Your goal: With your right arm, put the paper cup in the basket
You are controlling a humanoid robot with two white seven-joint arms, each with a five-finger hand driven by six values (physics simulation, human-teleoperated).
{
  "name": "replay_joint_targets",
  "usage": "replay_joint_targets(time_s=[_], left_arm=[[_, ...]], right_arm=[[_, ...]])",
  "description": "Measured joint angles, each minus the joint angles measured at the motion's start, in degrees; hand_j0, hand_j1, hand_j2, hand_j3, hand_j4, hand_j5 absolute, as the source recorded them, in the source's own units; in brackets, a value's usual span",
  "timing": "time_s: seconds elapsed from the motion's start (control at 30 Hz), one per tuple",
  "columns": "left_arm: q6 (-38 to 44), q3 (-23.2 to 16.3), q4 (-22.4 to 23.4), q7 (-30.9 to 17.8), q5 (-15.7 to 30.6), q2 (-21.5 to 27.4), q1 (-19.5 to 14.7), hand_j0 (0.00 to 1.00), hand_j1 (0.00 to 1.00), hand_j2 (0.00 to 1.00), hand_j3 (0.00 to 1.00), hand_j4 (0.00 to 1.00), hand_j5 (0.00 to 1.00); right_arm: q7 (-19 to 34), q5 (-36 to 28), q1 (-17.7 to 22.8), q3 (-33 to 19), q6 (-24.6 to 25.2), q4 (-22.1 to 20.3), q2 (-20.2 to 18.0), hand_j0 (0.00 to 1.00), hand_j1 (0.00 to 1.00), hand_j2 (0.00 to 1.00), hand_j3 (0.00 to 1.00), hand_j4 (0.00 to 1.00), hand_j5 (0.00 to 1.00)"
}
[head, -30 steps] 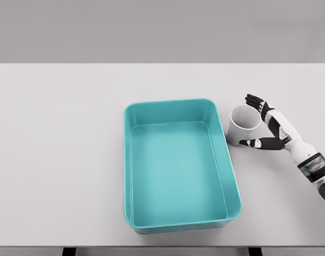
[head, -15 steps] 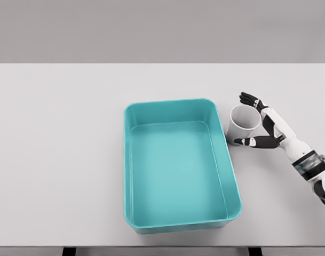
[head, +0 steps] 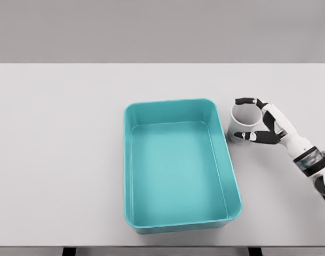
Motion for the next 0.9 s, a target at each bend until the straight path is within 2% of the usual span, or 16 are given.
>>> replay_joint_targets(time_s=[0.37, 0.63, 0.9], left_arm=[[0.0, 0.0, 0.0, 0.0, 0.0, 0.0, 0.0, 1.00, 1.00, 1.00, 1.00, 1.00, 1.00], [0.0, 0.0, 0.0, 0.0, 0.0, 0.0, 0.0, 1.00, 1.00, 1.00, 1.00, 1.00, 1.00], [0.0, 0.0, 0.0, 0.0, 0.0, 0.0, 0.0, 1.00, 1.00, 1.00, 1.00, 1.00, 1.00]], right_arm=[[0.3, 0.6, -4.4, -0.1, 0.0, -7.0, -4.3, 0.59, 0.59, 0.59, 0.59, 0.59, 0.59], [-0.1, 4.8, -5.5, -0.4, 0.0, -12.5, -5.5, 0.58, 0.58, 0.58, 0.58, 0.58, 0.58], [-0.3, 10.8, -6.5, -0.7, 0.0, -14.7, -5.6, 0.59, 0.59, 0.59, 0.59, 0.59, 0.59]])
